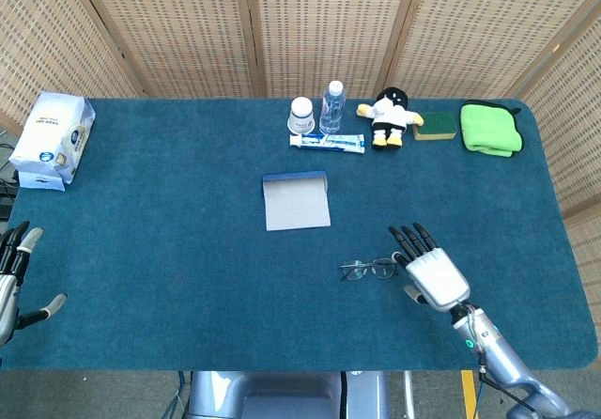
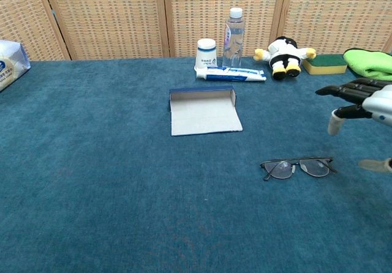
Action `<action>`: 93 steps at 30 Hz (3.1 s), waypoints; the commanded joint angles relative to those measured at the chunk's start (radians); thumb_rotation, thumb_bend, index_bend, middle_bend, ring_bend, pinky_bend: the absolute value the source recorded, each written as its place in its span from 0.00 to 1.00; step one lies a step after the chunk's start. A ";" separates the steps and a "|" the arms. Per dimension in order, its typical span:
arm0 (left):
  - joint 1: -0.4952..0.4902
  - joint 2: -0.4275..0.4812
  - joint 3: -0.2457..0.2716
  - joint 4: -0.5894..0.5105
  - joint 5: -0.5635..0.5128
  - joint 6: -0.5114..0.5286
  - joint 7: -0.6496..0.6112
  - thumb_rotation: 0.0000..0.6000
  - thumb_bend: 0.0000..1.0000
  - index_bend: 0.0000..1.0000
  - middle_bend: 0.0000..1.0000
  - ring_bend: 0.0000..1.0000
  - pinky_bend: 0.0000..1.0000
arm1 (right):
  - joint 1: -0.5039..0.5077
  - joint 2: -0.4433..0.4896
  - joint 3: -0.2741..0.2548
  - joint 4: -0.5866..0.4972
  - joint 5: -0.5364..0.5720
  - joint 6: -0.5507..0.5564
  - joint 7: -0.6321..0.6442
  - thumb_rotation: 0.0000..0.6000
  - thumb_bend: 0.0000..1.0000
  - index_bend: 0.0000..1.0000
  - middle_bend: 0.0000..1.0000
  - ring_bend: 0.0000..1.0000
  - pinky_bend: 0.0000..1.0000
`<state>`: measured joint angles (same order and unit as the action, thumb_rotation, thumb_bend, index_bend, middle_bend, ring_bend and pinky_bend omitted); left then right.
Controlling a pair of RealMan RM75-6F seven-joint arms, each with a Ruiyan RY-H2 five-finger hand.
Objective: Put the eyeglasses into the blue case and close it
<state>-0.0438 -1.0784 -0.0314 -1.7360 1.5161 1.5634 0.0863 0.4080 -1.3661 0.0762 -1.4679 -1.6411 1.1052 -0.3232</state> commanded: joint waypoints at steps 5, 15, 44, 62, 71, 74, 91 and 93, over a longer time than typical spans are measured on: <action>-0.001 -0.001 -0.001 -0.003 -0.005 -0.009 0.008 1.00 0.00 0.00 0.00 0.00 0.00 | 0.062 -0.060 0.030 0.031 0.087 -0.091 -0.090 1.00 0.38 0.36 0.00 0.00 0.00; -0.001 -0.002 -0.005 -0.004 -0.011 -0.013 0.011 1.00 0.00 0.00 0.00 0.00 0.00 | 0.111 -0.092 0.048 0.000 0.235 -0.194 -0.154 1.00 0.40 0.37 0.00 0.00 0.00; -0.008 0.004 -0.010 -0.005 -0.026 -0.038 -0.001 1.00 0.00 0.00 0.00 0.00 0.00 | 0.180 -0.203 0.022 0.097 0.312 -0.175 -0.170 1.00 0.47 0.62 0.00 0.00 0.00; -0.031 -0.016 -0.029 0.006 -0.070 -0.076 0.034 1.00 0.00 0.00 0.00 0.00 0.00 | 0.331 -0.186 0.171 -0.025 0.515 -0.226 -0.356 1.00 0.47 0.62 0.00 0.00 0.00; -0.041 -0.021 -0.043 0.018 -0.084 -0.079 0.025 1.00 0.00 0.00 0.00 0.00 0.00 | 0.517 -0.275 0.251 0.080 0.799 -0.282 -0.506 1.00 0.47 0.62 0.00 0.00 0.00; -0.039 -0.024 -0.045 0.020 -0.088 -0.074 0.034 1.00 0.00 0.00 0.00 0.00 0.00 | 0.582 -0.324 0.265 0.144 0.881 -0.289 -0.542 1.00 0.47 0.62 0.00 0.00 0.00; -0.059 -0.018 -0.077 0.021 -0.184 -0.125 0.032 1.00 0.00 0.00 0.00 0.00 0.00 | 0.826 -0.537 0.292 0.606 1.113 -0.431 -0.536 1.00 0.47 0.62 0.00 0.00 0.00; -0.061 -0.017 -0.079 0.021 -0.191 -0.129 0.031 1.00 0.00 0.00 0.00 0.00 0.00 | 0.838 -0.553 0.291 0.644 1.112 -0.447 -0.524 1.00 0.47 0.62 0.00 0.00 0.00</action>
<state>-0.1039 -1.0964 -0.1091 -1.7148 1.3264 1.4358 0.1181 1.2182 -1.8867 0.3694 -0.8756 -0.5392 0.6893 -0.8642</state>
